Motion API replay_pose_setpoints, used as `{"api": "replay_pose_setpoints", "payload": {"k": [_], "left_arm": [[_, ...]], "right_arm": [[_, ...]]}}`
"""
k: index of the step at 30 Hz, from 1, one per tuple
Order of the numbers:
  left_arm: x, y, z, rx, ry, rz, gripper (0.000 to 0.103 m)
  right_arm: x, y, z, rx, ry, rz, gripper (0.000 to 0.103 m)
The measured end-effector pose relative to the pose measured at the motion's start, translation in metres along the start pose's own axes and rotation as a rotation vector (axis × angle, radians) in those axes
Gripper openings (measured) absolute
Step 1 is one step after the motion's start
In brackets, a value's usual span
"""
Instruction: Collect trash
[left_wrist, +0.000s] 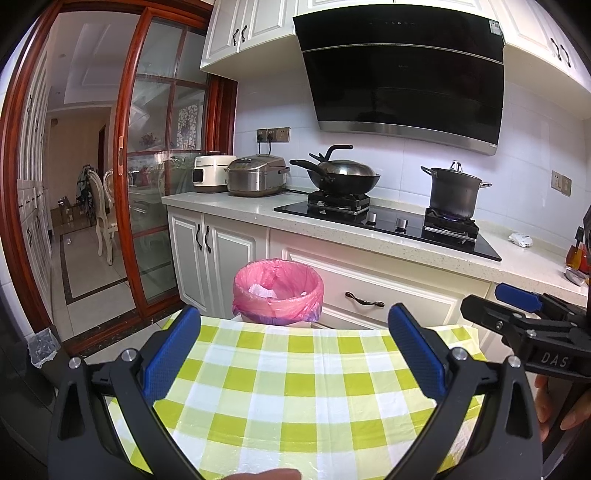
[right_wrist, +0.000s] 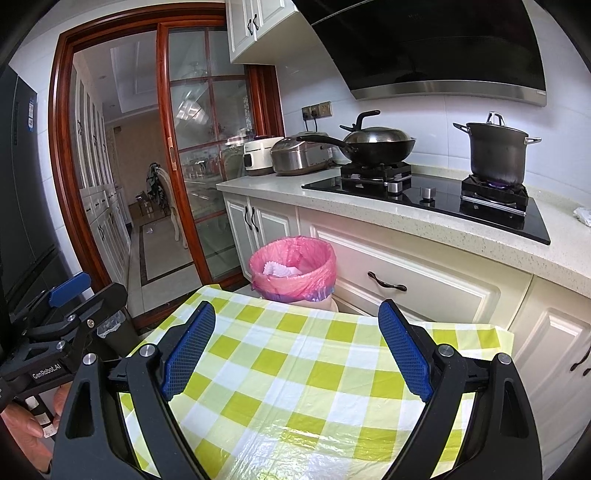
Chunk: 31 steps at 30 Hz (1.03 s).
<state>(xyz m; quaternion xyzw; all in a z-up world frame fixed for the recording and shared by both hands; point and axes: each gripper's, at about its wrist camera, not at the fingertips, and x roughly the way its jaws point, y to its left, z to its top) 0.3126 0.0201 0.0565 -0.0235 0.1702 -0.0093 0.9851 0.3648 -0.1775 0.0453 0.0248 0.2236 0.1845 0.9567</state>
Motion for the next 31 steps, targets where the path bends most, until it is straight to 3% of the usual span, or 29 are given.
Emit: {"api": "replay_pose_setpoints", "payload": {"k": [12,20,31], "left_arm": [[0.0004,-0.0056,-0.0020,0.032,0.007,0.007,0.098],[0.0038,-0.0032,-0.0057,0.015,0.025,-0.021,0.098],[0.0066,-0.0046,-0.0045,0.000,0.021,0.001,0.098]], "right_arm": [[-0.0019,0.0013,-0.0032,0.003,-0.002,-0.002,0.085],[-0.0040,-0.0003,-0.0047,0.003,-0.002,-0.005,0.085],[-0.0078,-0.0022,-0.0076,0.005,-0.002,-0.008,0.085]]}}
